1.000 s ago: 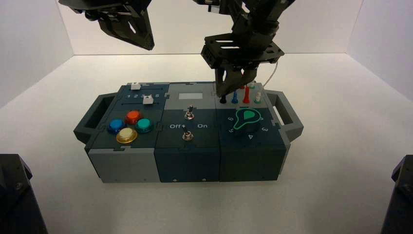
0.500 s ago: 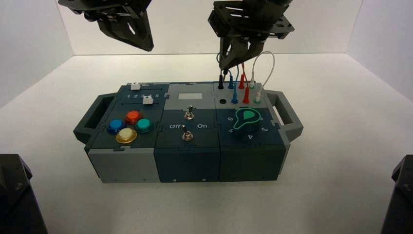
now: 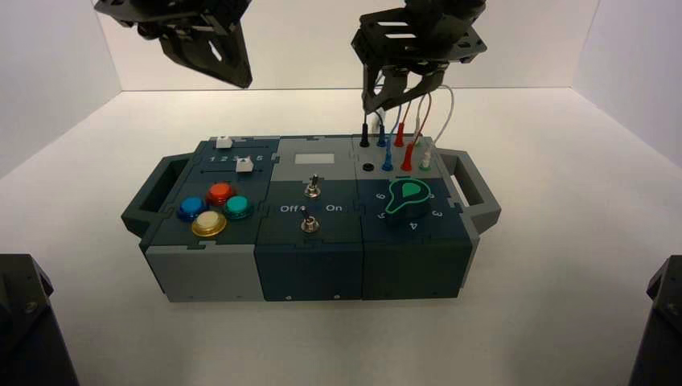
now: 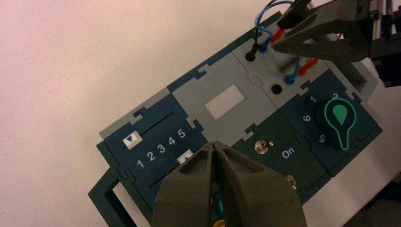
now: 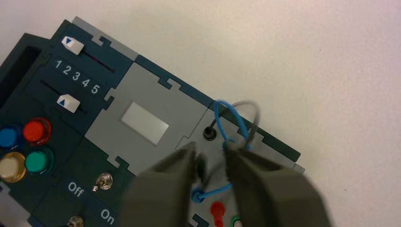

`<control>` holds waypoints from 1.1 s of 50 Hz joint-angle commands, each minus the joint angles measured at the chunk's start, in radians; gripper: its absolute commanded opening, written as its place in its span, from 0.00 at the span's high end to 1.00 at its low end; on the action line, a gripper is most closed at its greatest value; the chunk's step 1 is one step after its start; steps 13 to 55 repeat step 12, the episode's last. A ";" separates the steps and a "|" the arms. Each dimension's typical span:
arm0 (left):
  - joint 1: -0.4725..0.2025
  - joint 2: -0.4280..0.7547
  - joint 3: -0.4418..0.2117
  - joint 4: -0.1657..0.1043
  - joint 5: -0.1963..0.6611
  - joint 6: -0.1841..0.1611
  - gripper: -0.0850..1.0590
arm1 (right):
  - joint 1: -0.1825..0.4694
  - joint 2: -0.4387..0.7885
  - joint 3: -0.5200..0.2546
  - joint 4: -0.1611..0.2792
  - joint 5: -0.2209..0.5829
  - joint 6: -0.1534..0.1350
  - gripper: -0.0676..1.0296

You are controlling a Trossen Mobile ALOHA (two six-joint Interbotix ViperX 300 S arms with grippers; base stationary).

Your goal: Pull the black wire.

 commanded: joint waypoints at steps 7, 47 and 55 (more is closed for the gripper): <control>-0.003 0.008 -0.018 0.002 -0.014 -0.002 0.95 | -0.003 -0.103 0.020 -0.005 -0.011 -0.005 0.40; -0.002 0.011 -0.020 0.003 -0.015 -0.002 0.95 | -0.003 -0.132 0.029 -0.005 -0.011 -0.005 0.40; -0.002 0.011 -0.020 0.003 -0.015 -0.002 0.95 | -0.003 -0.132 0.029 -0.005 -0.011 -0.005 0.40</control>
